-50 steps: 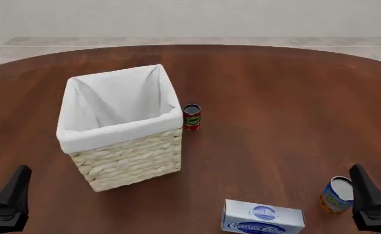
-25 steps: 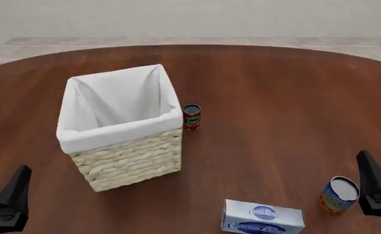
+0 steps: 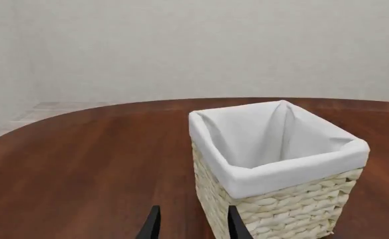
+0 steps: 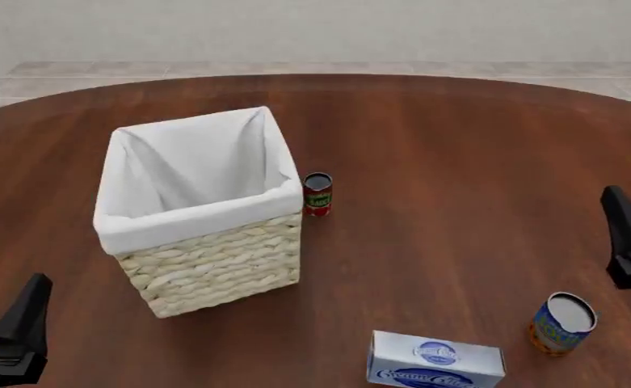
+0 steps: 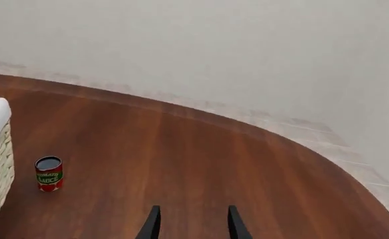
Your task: Pick up the cream cheese box, and put it in the basket.
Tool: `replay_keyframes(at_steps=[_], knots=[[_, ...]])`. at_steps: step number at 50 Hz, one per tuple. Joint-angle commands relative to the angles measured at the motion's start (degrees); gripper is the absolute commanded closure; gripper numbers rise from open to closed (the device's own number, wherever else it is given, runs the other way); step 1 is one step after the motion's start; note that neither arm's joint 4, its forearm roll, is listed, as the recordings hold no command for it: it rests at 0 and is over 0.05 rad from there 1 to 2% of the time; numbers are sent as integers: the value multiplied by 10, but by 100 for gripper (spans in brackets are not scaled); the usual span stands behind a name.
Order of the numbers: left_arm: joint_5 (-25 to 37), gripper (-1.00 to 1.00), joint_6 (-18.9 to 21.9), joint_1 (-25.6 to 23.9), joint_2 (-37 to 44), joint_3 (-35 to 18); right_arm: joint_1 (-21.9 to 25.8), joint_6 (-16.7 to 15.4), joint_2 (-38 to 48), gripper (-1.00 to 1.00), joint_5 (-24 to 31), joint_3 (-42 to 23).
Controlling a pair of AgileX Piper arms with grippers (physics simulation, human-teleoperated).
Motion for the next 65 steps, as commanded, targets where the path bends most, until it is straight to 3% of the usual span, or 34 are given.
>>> replay_keyframes(at_steps=[1, 4, 5, 9, 13, 23, 34, 41, 53, 54, 65], knots=[[0, -100, 0, 0, 0, 0, 31, -26, 84, -100, 28, -71], [0, -100, 0, 0, 0, 0, 35, -36, 104, -100, 31, -82], [0, -100, 0, 0, 0, 0, 65, -27, 122, -100, 43, -95], [0, -100, 0, 0, 0, 0, 96, -34, 146, -100, 66, -117], [0, -100, 0, 0, 0, 0, 99, -58, 152, -100, 79, -129], [0, -100, 0, 0, 0, 0, 116, -79, 187, -100, 127, -185], [0, -100, 0, 0, 0, 0, 143, -103, 228, -100, 156, -203], [0, -100, 0, 0, 0, 0, 196, -87, 268, -100, 198, -233], [0, -100, 0, 0, 0, 0, 249, -103, 295, -100, 245, -254], [0, -100, 0, 0, 0, 0, 269, -89, 305, -100, 253, -260], [0, -100, 0, 0, 0, 0, 302, -84, 340, -100, 255, -252]])
